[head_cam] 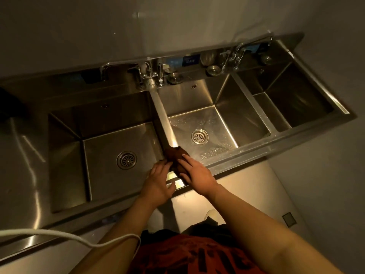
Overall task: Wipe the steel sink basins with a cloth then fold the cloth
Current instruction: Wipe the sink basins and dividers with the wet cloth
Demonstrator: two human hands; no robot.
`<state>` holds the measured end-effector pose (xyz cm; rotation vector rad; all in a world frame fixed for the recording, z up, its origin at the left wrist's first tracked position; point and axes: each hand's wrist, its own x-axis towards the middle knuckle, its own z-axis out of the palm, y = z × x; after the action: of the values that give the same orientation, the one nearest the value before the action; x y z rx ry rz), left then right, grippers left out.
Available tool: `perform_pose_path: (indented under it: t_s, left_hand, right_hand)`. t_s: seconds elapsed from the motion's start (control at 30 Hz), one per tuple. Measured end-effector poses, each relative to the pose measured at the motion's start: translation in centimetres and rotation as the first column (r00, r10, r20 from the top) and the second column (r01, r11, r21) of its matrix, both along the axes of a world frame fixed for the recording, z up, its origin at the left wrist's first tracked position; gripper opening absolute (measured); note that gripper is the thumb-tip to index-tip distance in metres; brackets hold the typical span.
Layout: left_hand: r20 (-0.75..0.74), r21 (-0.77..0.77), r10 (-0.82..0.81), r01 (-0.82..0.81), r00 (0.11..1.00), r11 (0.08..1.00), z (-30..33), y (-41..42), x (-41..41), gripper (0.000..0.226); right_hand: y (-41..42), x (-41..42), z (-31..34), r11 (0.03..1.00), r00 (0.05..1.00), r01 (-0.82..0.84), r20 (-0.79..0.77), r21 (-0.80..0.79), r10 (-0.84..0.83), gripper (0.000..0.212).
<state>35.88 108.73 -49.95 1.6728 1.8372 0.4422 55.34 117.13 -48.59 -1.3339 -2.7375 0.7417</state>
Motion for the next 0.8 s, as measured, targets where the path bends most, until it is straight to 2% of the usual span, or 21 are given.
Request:
perform_pose_path:
  t_s: [0.13,0.3,0.43,0.6,0.8]
  left_hand:
    - [-0.092,-0.04,0.018,-0.021,0.996,0.999,0.0,1.4,4.0,0.08]
    - [-0.226,-0.088,-0.047,0.028,0.973,0.996,-0.6,4.4,8.5,0.082]
    - [-0.211,-0.137,0.028,-0.057,0.977,0.989,-0.8,6.4,12.0,0.074]
    - [-0.205,-0.216,0.088,-0.133,0.975,0.967,-0.3,8.0,14.0,0.065]
    - [-0.219,-0.17,0.091,-0.13,0.971,0.977,0.0,8.1,14.0,0.066]
  right_hand:
    - [2.8,4.7,0.2,1.0,0.997,-0.014,-0.078,-0.007,0.014,0.057]
    - [8.0,12.4,-0.1,0.999,1.0,0.024,0.009,0.023,-0.024,0.053]
    - [11.7,19.0,0.2,0.992,0.993,0.059,0.1,0.112,-0.07,0.049]
    - [15.5,25.4,0.8,0.977,0.979,0.122,0.142,0.175,-0.147,0.048]
    - [16.5,26.1,0.4,0.962,0.956,0.214,0.167,0.169,-0.242,0.048]
